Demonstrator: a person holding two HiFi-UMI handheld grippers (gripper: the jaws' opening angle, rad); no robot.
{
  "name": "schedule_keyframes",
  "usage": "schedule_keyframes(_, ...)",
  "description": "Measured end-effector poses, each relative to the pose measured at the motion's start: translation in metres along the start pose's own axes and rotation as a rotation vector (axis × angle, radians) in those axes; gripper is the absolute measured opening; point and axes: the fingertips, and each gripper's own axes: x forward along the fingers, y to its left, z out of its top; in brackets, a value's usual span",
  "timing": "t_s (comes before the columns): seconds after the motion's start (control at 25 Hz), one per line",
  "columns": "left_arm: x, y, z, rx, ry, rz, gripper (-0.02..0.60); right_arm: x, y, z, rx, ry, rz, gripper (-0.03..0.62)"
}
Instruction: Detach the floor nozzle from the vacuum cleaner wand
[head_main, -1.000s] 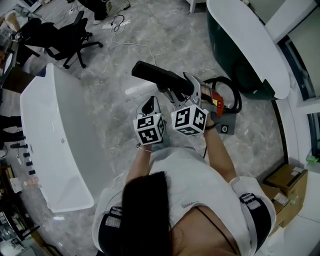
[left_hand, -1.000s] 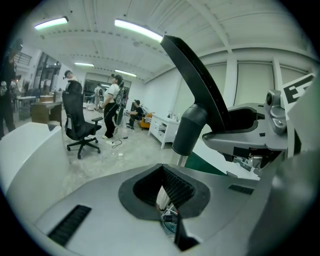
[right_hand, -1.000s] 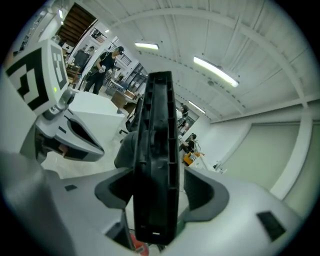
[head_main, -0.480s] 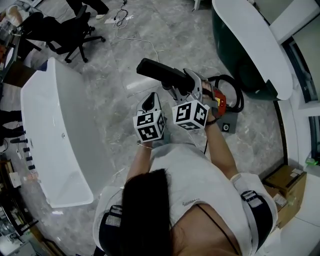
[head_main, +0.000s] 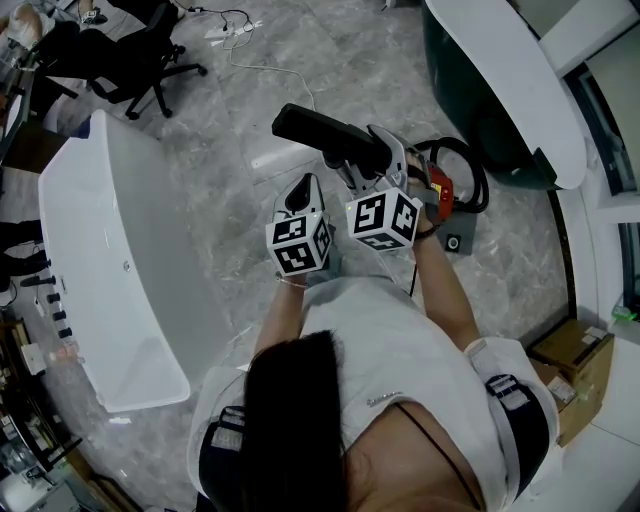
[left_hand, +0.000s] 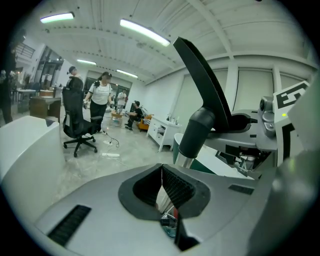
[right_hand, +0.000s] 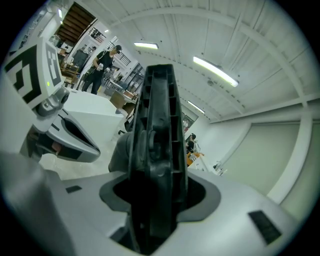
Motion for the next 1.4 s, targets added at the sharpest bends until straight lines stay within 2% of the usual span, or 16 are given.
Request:
schedule_keyframes(0.56, 0.002, -0.005, 0.000, 0.016, -0.027, -0.082, 0.009, 0.002, -0.001, 0.000, 0.010, 0.022, 0.016, 0.215)
schedule_keyframes(0.64, 0.004, -0.010, 0.000, 0.020, -0.030, -0.113, 0.032, 0.002, -0.001, -0.001, 0.013, 0.026, 0.018, 0.215)
schedule_keyframes(0.76, 0.012, -0.017, 0.001, -0.001, -0.036, -0.187, 0.113, 0.005, -0.005, 0.000, 0.014, 0.029, 0.016, 0.215)
schedule_keyframes(0.84, 0.015, -0.020, 0.000, 0.016, -0.036, -0.216, 0.158, 0.005, -0.004, 0.001, 0.016, 0.035, 0.018, 0.215)
schedule_keyframes(0.96, 0.019, -0.024, 0.000, 0.054, -0.034, -0.250, 0.189, 0.006, -0.004, 0.000, 0.023, 0.043, 0.021, 0.215)
schedule_keyframes(1.08, 0.025, -0.031, -0.003, 0.048, -0.013, -0.301, 0.230, 0.007, -0.008, -0.003, 0.029, 0.050, 0.020, 0.215)
schedule_keyframes(1.4, 0.041, -0.036, -0.008, 0.062, 0.010, -0.320, 0.247, 0.003, -0.010, -0.005, 0.035, 0.053, 0.022, 0.215)
